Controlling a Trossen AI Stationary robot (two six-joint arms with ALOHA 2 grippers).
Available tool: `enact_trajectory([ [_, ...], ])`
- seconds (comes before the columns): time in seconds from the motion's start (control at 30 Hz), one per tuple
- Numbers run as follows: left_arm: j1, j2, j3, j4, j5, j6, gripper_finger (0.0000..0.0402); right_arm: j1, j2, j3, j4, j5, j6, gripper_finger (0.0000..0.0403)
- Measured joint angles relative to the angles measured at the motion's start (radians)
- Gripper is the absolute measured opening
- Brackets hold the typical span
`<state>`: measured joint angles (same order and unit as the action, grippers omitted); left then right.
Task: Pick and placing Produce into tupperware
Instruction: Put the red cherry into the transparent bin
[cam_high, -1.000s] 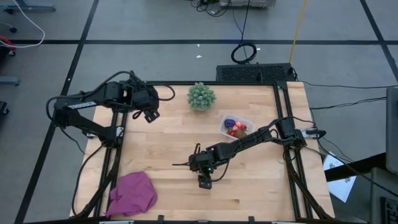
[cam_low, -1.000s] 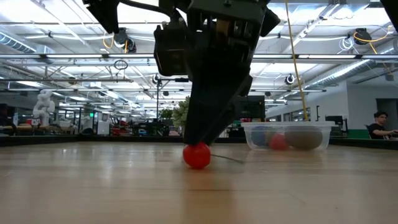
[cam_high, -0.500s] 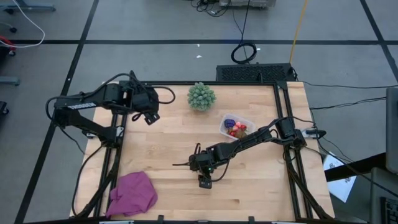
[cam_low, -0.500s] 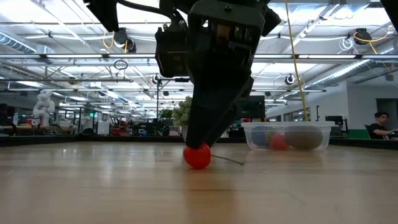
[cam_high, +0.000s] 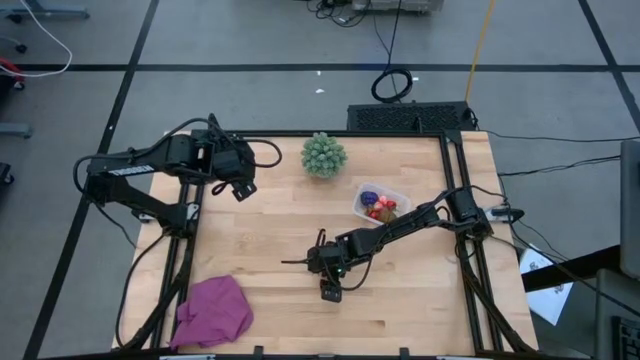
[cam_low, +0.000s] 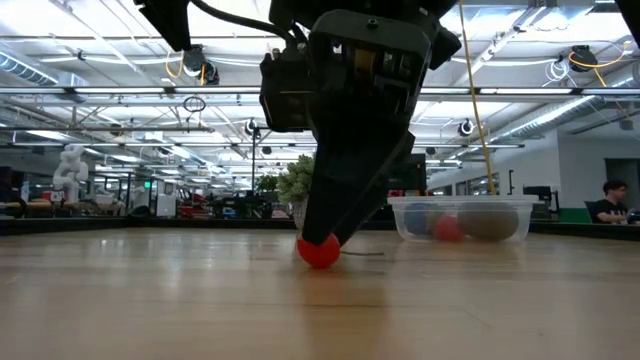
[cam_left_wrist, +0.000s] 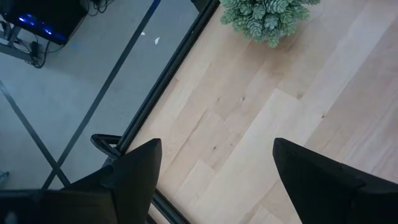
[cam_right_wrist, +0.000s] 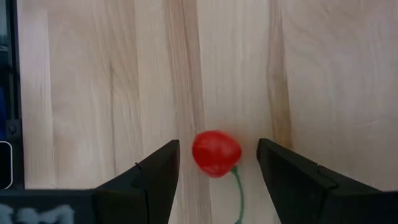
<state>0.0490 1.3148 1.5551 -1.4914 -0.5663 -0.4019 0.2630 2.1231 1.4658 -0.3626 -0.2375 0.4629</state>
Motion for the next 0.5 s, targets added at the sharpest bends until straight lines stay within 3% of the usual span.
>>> enact_trajectory([
  [0.5,0.000,0.000,0.000,0.000,0.000,0.000,0.0312,0.000,0.004,-0.002,-0.001,0.000,-0.003,0.0207],
])
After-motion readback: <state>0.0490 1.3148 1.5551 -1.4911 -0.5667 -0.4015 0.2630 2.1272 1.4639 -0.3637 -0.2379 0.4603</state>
